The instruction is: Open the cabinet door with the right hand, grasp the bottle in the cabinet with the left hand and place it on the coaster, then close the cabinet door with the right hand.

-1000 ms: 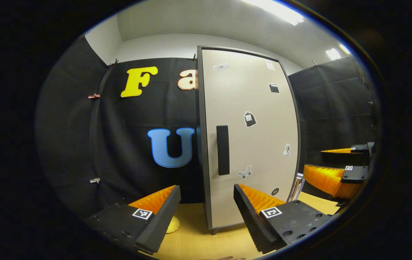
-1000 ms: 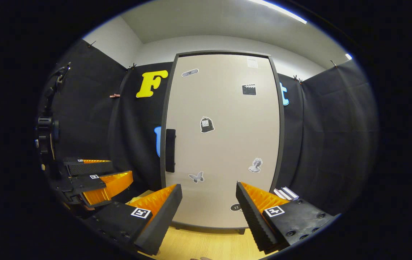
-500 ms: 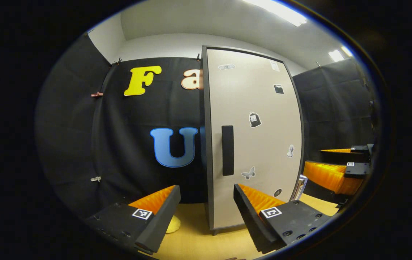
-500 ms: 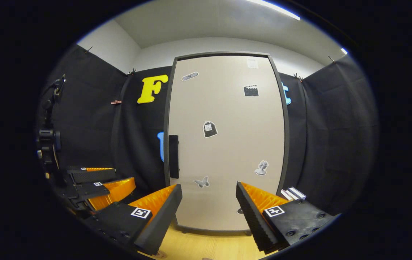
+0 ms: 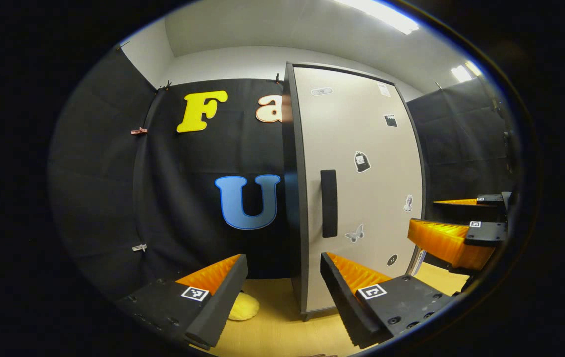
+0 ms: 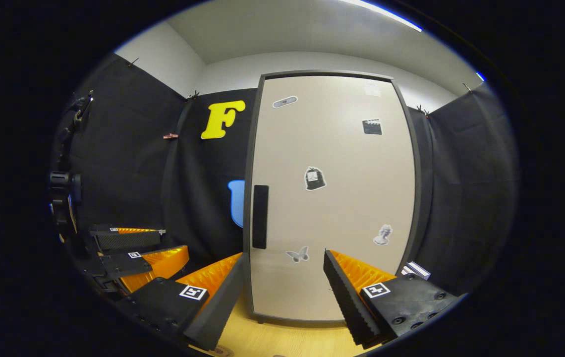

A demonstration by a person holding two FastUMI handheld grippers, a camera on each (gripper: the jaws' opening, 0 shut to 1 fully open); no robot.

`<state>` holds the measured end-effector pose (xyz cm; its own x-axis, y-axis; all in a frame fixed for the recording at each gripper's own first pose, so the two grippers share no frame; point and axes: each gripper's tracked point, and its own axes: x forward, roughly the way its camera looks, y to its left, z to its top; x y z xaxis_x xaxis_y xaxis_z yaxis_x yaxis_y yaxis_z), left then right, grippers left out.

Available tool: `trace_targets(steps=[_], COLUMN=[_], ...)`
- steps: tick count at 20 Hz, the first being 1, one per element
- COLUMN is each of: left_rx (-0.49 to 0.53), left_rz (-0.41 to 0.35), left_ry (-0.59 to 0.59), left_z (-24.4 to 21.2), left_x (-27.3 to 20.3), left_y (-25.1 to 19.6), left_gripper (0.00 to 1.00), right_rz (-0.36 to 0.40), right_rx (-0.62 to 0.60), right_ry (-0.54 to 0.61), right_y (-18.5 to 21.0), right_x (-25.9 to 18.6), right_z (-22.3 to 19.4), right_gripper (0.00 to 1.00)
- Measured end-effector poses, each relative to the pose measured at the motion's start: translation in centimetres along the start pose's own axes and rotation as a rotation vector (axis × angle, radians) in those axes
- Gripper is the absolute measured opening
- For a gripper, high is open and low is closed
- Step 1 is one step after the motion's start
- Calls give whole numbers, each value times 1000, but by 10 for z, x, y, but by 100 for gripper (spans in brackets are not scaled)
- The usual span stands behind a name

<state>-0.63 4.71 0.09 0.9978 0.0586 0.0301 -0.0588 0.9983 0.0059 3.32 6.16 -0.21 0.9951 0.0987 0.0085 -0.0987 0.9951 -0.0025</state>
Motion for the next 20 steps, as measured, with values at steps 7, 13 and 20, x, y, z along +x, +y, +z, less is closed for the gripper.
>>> trace_targets(steps=[7,13,20], left_rx=[-29,-29,-39], left_rz=[21,26,-25], left_ry=[16,30,59], left_z=[-15,-29,-46], left_x=[-10,-14,-4], left_y=[45,79,86], left_gripper=[93,93,93], right_rz=[1,-63,-171], right_rx=[-24,-15,24], right_ry=[-13,22,7], right_y=[42,53,39], right_x=[58,110,154], right_z=[-6,-23,-25], right_gripper=[98,95,92])
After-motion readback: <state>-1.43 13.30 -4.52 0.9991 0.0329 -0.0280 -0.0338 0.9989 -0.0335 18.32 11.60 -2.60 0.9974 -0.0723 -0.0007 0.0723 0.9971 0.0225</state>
